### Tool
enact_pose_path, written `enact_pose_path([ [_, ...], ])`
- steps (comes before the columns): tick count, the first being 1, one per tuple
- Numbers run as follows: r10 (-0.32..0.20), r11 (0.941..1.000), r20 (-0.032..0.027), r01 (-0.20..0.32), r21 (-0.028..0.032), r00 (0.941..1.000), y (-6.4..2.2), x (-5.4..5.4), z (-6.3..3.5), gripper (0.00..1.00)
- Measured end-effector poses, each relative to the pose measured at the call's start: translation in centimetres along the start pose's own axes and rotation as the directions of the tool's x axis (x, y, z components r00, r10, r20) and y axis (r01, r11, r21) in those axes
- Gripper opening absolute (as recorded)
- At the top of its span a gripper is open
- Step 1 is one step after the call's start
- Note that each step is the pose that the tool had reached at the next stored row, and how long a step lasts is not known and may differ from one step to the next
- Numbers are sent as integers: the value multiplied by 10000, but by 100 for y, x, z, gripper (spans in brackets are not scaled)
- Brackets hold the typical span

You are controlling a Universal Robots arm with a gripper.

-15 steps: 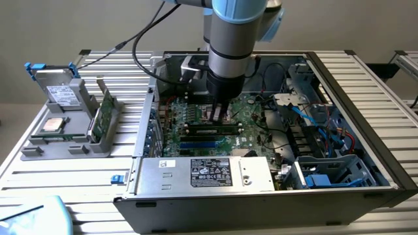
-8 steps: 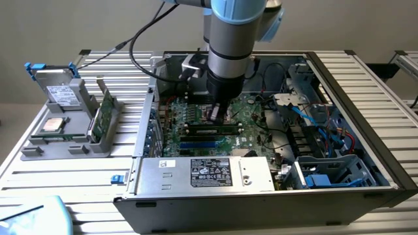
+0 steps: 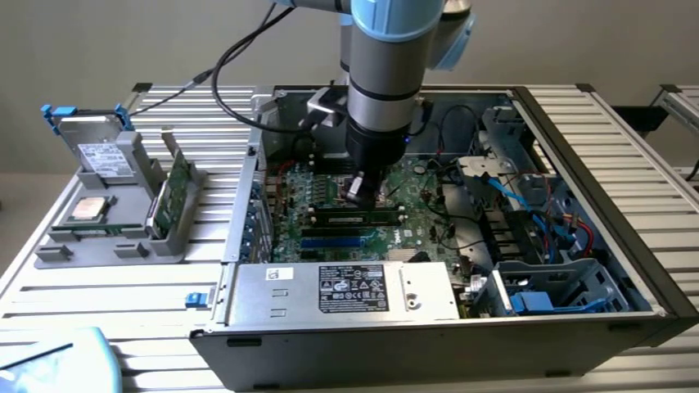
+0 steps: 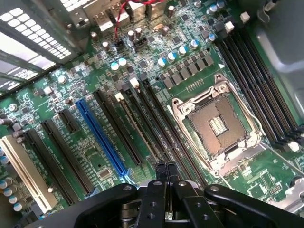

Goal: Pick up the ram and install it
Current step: 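Press down the ram until it locks into place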

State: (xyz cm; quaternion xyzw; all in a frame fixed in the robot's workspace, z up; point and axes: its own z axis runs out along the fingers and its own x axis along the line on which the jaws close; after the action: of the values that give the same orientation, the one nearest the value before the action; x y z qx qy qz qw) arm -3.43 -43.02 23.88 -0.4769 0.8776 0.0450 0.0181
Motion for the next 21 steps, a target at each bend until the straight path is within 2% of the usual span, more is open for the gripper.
enact_pose_path([
  [5,860,9963,56,-860,62,9963,0,0,5,11],
  [11,1853,9826,127,-1855,129,9826,-1,1,10,11],
  [15,2475,9687,174,-2477,165,9687,-1,1,13,11],
  [21,3395,9402,251,-3400,215,9403,-1,1,17,11],
])
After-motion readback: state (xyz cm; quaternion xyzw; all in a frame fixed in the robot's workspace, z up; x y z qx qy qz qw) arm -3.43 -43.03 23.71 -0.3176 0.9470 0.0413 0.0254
